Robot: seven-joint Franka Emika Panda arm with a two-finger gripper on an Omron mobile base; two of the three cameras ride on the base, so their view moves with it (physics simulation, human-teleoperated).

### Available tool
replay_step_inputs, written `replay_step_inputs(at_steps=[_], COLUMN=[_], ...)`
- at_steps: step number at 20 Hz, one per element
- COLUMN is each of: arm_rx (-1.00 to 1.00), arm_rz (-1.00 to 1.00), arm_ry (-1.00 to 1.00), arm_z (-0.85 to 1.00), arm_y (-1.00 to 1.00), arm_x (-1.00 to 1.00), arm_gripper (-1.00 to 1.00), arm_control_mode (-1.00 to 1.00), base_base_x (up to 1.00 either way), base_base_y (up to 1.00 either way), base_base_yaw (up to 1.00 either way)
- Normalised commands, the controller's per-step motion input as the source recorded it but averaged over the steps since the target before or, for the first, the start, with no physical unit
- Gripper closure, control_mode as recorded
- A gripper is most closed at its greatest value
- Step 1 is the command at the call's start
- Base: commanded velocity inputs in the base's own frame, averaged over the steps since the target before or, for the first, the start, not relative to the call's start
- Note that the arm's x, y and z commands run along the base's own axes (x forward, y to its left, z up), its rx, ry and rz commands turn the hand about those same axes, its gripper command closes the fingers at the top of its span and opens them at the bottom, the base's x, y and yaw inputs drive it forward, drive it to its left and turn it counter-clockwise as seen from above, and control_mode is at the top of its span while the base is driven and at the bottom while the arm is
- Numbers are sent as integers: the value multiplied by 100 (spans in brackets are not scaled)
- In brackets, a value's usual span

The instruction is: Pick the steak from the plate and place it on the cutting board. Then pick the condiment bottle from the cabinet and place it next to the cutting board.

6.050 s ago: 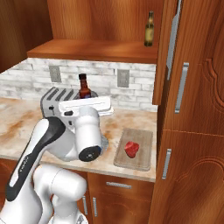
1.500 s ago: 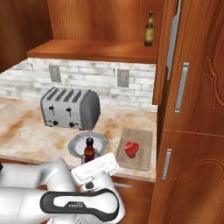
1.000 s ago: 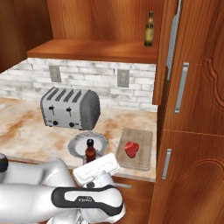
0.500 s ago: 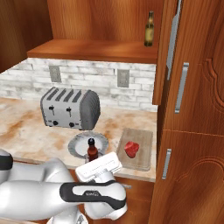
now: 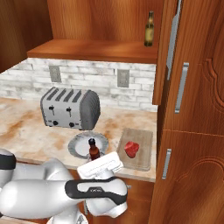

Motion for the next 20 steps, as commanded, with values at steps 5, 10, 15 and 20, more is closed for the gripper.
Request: replay_step_inputs(at_steps=[5, 10, 15, 20], arm_rx=[-5, -2, 0, 0], arm_rz=[-4, -4, -3, -2], arm_ry=[0, 0, 0, 0], arm_z=[-27, -35, -32, -32], arm_y=[0, 0, -5, -6], arm_x=[23, 24, 21, 23], arm_gripper=[100, 100, 100, 100], arm_control_mode=[-100, -100, -100, -100], base_base_x=[0, 0, 0, 0], base_base_y=[0, 0, 0, 0], base_base_yaw=[0, 0, 0, 0])
